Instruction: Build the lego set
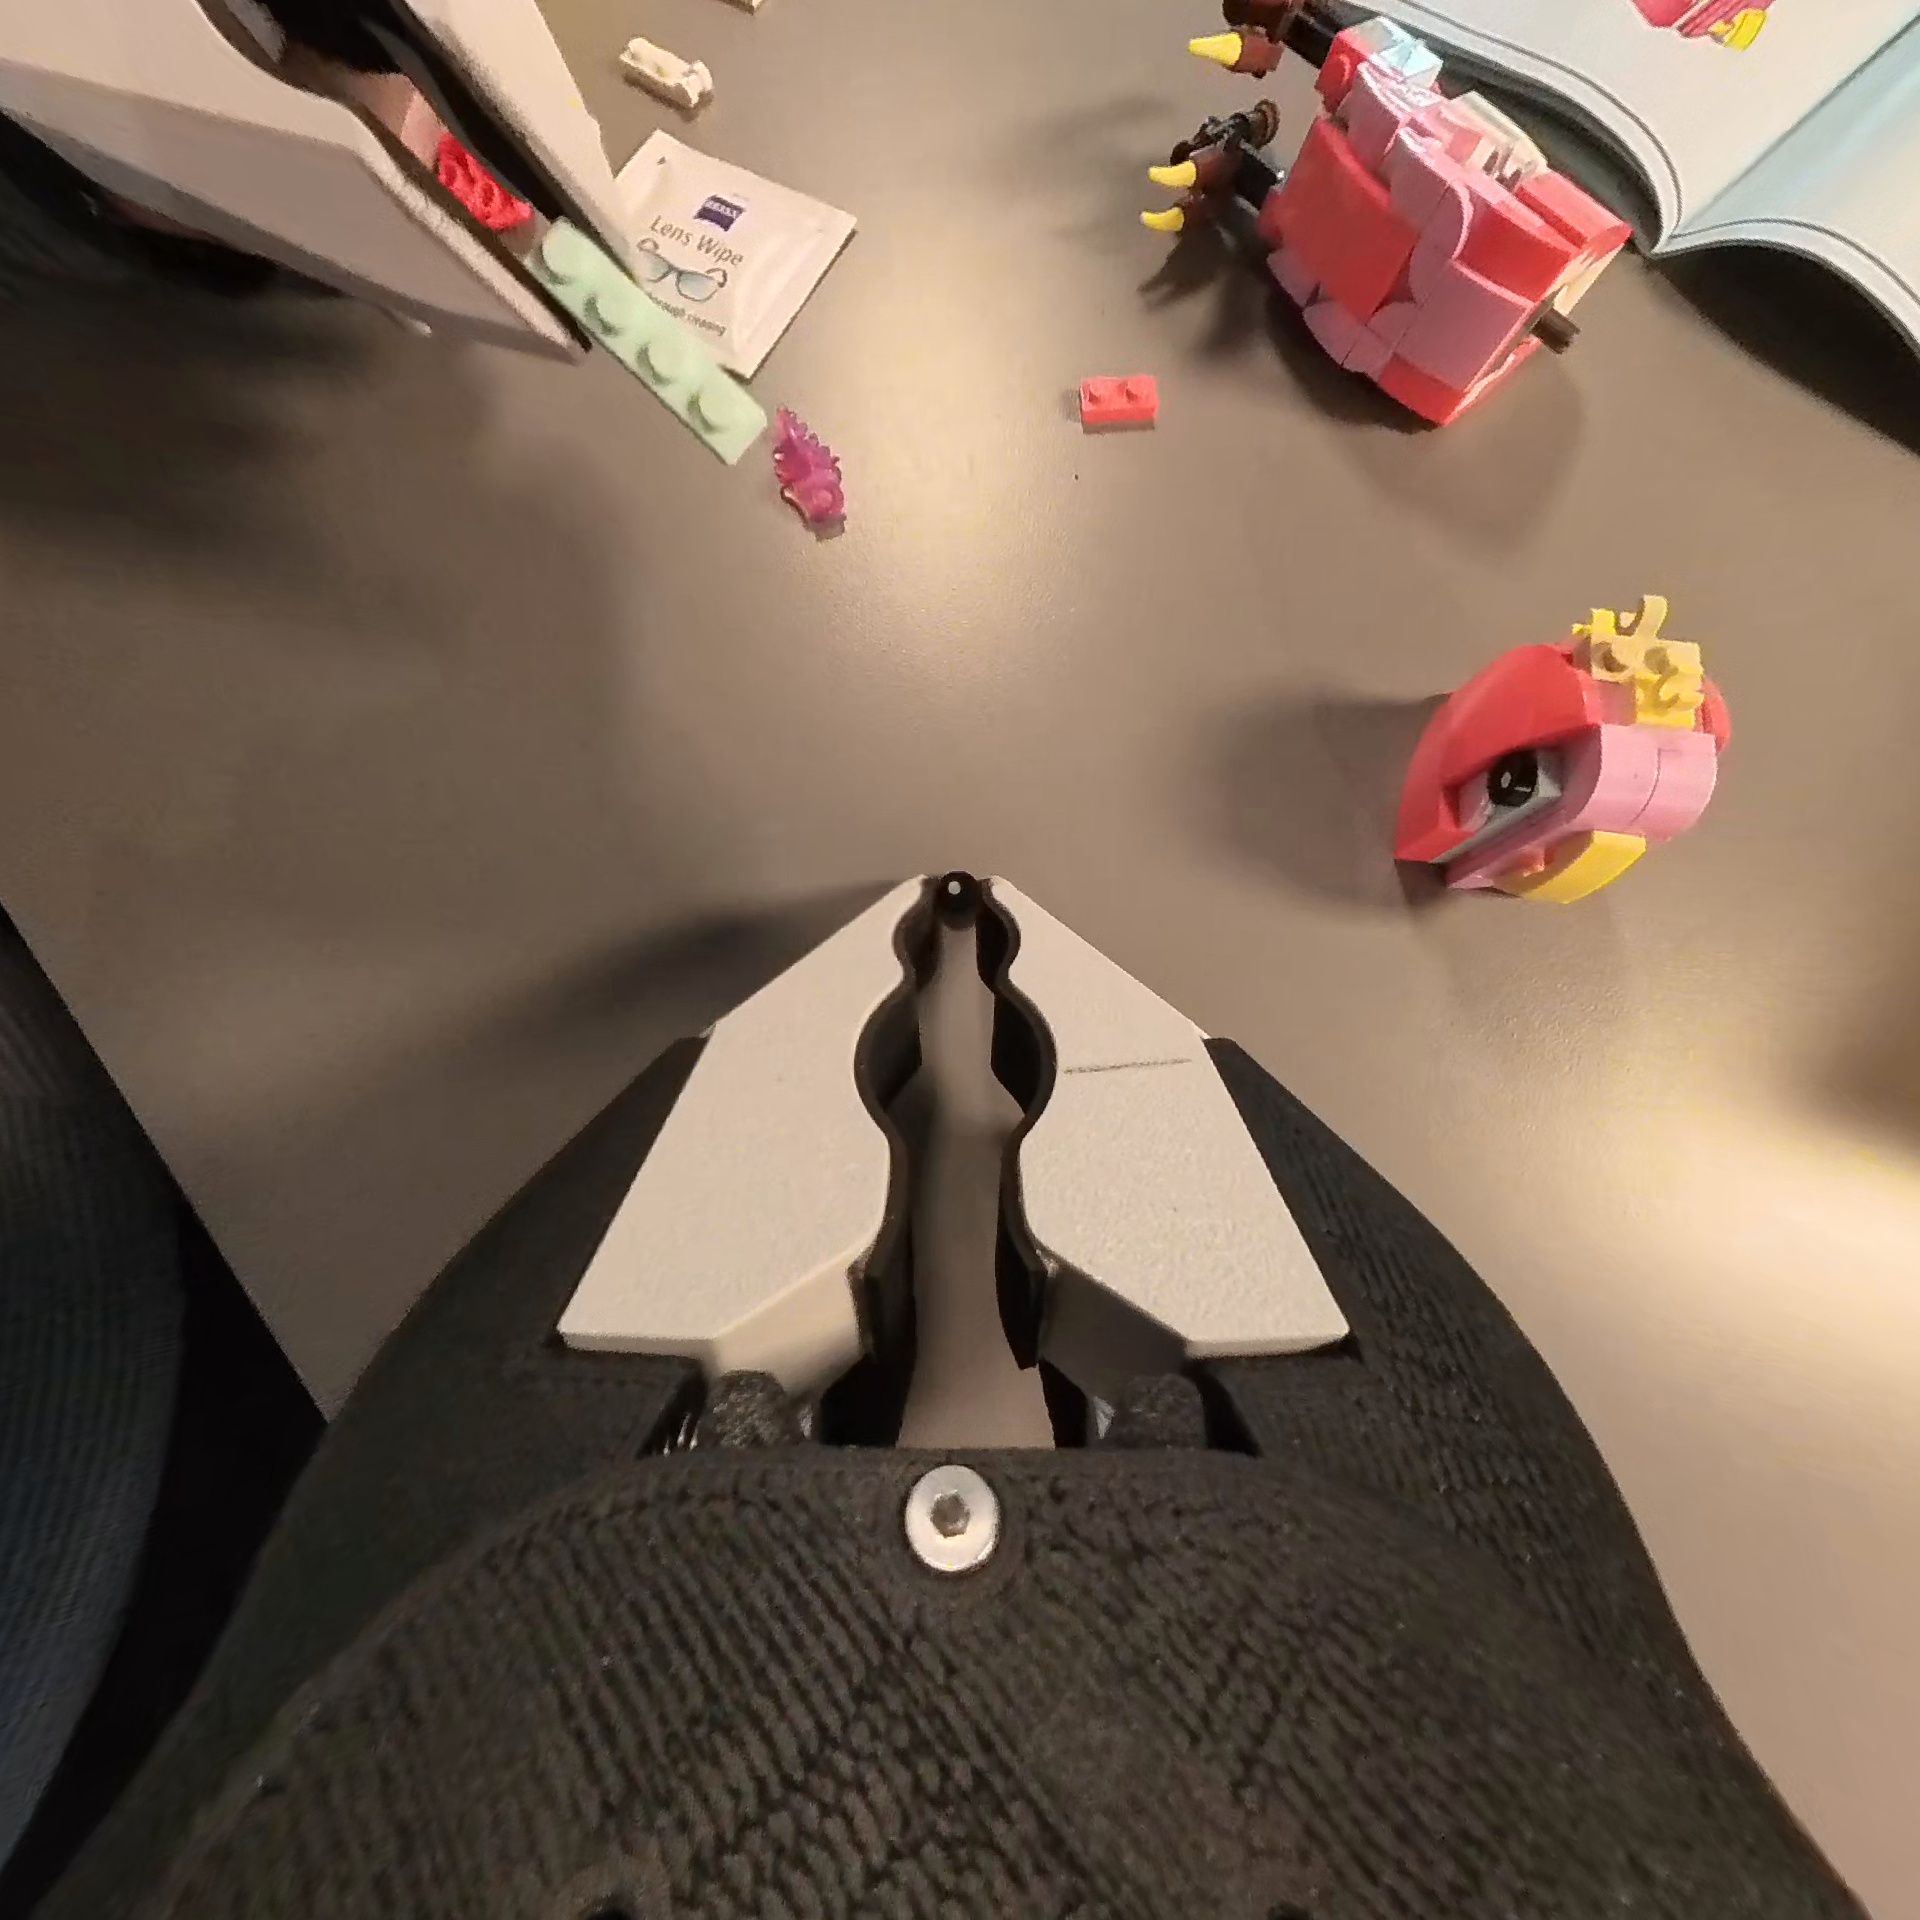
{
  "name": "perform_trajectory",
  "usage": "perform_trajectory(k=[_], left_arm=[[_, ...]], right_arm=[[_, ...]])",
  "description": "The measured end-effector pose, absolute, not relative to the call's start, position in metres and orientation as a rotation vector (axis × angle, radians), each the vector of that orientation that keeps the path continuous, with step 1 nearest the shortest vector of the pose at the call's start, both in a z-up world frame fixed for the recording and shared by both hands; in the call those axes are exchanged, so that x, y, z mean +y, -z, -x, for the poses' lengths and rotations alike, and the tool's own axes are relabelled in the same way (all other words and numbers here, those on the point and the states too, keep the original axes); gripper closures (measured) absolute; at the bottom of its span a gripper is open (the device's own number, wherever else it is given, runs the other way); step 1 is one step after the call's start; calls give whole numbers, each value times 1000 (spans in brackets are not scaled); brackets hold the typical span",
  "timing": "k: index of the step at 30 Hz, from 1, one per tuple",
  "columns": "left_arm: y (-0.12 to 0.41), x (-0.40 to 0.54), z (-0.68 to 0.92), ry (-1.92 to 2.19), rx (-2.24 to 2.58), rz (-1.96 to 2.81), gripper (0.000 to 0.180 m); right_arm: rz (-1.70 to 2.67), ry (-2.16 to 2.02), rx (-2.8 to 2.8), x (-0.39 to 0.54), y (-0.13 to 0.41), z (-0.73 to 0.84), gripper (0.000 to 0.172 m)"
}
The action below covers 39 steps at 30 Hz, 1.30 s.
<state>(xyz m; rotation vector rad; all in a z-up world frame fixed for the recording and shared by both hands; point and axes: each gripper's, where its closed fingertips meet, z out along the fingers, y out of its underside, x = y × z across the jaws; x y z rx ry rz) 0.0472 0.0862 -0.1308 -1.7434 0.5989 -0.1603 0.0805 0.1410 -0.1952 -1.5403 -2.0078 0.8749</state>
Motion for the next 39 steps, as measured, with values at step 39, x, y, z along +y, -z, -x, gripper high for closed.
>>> perform_trajectory(k=[39], left_arm=[[100, 76, -58, 479, 502, 1582, 174]], right_arm=[[1018, -1131, -2221, 70, 95, -47, 164]])
